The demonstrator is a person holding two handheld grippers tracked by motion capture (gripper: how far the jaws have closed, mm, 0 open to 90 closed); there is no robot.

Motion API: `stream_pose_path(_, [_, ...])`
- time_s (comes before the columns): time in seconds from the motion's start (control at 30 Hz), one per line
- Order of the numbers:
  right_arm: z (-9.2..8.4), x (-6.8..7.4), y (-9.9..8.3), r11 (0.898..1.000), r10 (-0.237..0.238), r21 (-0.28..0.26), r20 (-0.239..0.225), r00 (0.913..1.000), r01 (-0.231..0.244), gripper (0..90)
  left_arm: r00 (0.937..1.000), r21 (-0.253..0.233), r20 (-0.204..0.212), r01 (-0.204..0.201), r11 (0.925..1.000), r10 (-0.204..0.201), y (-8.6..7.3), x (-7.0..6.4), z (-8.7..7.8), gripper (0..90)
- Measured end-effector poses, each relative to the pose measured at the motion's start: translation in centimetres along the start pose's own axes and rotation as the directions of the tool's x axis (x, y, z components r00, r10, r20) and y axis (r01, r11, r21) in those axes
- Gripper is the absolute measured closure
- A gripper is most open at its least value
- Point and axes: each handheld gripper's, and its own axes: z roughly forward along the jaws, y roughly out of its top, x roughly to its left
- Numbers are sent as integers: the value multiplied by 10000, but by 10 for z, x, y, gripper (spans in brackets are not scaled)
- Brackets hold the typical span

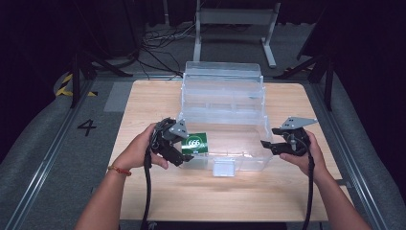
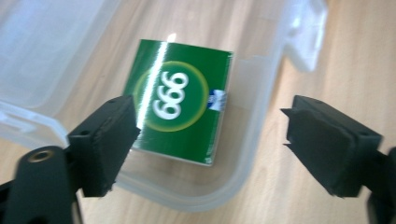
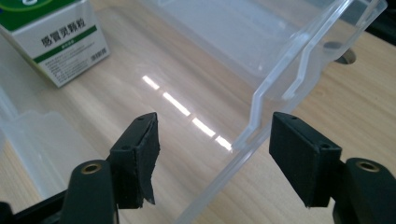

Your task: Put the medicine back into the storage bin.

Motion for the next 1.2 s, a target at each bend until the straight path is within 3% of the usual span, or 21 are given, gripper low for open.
stream_pose_path(0.03, [0,0,0,10000,0,0,0,10000,0,344,10000,0,0,0,10000,0,0,0,0,199])
stream_pose_path(0.1, [-2,-7,12,9994,-151,-301,25,9999,151,355,9999,-399,171,30,9992,-23,-5,-7,3,266])
stream_pose_path(0.2, [-4,-12,25,9968,-446,-662,-90,9990,439,374,9999,-382,90,-130,9992,134,-6,-14,8,304])
stream_pose_path(0.27, [-5,-16,36,9949,-601,-818,-124,9981,589,377,10000,-323,9,-34,9995,35,-7,-17,10,315])
stream_pose_path(0.43, [-6,-27,61,9876,-1051,-1205,-293,9940,1009,378,9999,-342,102,37,9994,-34,-10,-18,17,404])
stream_pose_path(0.57, [-1,-34,78,9796,-1481,-1427,-352,9883,1417,396,9997,-194,-219,138,9997,-143,-13,-15,22,483])
stream_pose_path(0.67, [7,-38,90,9759,-1817,-1301,-380,9826,1755,433,9997,-259,-78,233,9994,-235,-17,-12,23,554])
stream_pose_path(0.8, [17,-45,103,9771,-1757,-1320,-590,9827,1667,452,9995,-274,202,235,9993,-230,-19,-8,23,581])
stream_pose_path(0.97, [29,-51,114,9788,-1635,-1357,-666,9843,1535,455,9993,-78,368,-76,9999,79,-17,-8,23,642])
stream_pose_path(1.2, [46,-54,130,9785,-1801,-1168,-815,9803,1701,470,9973,63,553,-488,9988,484,-14,-10,23,768])
